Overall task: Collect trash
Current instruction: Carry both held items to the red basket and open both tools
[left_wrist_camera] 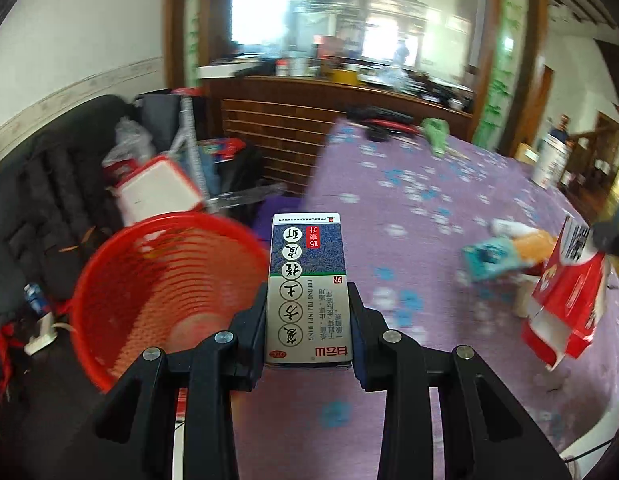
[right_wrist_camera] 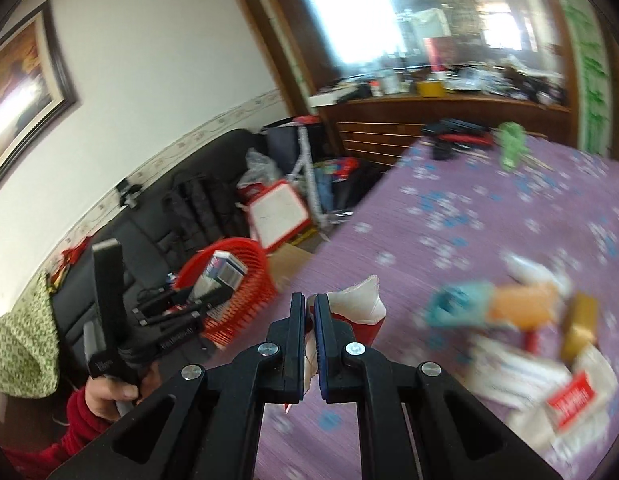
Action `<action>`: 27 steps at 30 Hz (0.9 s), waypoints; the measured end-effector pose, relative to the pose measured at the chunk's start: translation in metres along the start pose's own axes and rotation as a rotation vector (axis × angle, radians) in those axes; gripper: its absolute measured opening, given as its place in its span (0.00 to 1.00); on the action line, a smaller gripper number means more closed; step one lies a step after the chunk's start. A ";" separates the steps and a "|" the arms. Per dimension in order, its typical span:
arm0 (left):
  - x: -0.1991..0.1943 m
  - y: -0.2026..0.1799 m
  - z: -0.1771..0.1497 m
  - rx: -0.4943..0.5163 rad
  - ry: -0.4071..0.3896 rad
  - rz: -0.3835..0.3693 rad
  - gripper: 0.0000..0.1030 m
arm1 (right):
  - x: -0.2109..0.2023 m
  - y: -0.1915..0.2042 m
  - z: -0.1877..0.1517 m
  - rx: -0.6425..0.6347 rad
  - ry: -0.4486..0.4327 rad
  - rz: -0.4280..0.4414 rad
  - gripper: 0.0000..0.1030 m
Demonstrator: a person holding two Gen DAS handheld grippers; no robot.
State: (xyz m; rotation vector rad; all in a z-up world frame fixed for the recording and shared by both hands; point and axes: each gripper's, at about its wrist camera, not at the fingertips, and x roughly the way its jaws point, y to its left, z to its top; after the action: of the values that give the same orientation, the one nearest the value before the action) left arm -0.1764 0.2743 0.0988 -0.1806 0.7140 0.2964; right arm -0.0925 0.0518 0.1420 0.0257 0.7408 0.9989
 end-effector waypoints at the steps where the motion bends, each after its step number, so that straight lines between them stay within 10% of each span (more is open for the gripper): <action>1: 0.000 0.010 0.000 -0.012 0.002 0.016 0.32 | 0.009 0.008 0.007 -0.009 0.004 0.015 0.05; 12: 0.018 0.105 -0.010 -0.128 0.050 0.151 0.34 | 0.136 0.090 0.053 -0.072 0.091 0.084 0.05; 15: 0.017 0.113 -0.011 -0.139 0.035 0.165 0.63 | 0.163 0.096 0.054 -0.088 0.115 0.071 0.08; 23: 0.000 0.097 -0.012 -0.131 -0.026 0.140 0.75 | 0.124 0.069 0.044 -0.049 0.077 0.066 0.13; 27: -0.011 0.077 -0.013 -0.129 -0.058 0.089 0.79 | 0.080 0.042 0.019 -0.022 0.047 0.010 0.42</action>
State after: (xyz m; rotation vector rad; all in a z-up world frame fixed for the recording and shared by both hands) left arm -0.2177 0.3415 0.0918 -0.2620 0.6470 0.4317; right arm -0.0879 0.1426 0.1264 -0.0130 0.7733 1.0194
